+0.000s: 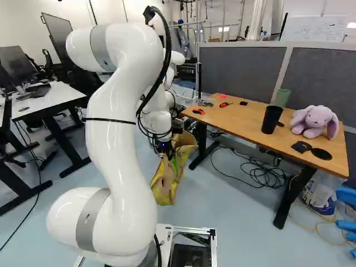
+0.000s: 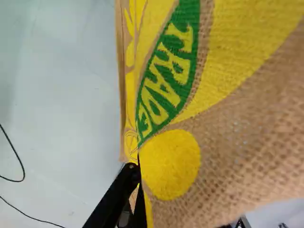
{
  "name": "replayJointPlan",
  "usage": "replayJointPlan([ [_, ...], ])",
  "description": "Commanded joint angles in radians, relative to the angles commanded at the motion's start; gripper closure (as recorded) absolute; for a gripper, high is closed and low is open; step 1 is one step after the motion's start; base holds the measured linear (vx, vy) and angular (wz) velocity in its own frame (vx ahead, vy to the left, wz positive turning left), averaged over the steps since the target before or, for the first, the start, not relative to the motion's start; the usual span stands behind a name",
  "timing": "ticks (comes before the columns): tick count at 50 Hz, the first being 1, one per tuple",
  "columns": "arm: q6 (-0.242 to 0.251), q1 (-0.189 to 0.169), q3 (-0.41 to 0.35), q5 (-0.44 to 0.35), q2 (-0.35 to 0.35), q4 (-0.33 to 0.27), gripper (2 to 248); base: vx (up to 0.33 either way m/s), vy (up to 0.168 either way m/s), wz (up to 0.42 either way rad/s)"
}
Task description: Pick up the bag on the ground and place it on the table
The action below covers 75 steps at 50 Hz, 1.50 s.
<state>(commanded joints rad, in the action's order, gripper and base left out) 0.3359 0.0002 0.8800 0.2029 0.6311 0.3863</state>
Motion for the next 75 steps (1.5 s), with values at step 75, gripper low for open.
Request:
replayJointPlan([
  [75, 0.000, 0.000, -0.148, 0.001, -0.325, -0.003, 228, 0.000, 0.000, 0.000],
])
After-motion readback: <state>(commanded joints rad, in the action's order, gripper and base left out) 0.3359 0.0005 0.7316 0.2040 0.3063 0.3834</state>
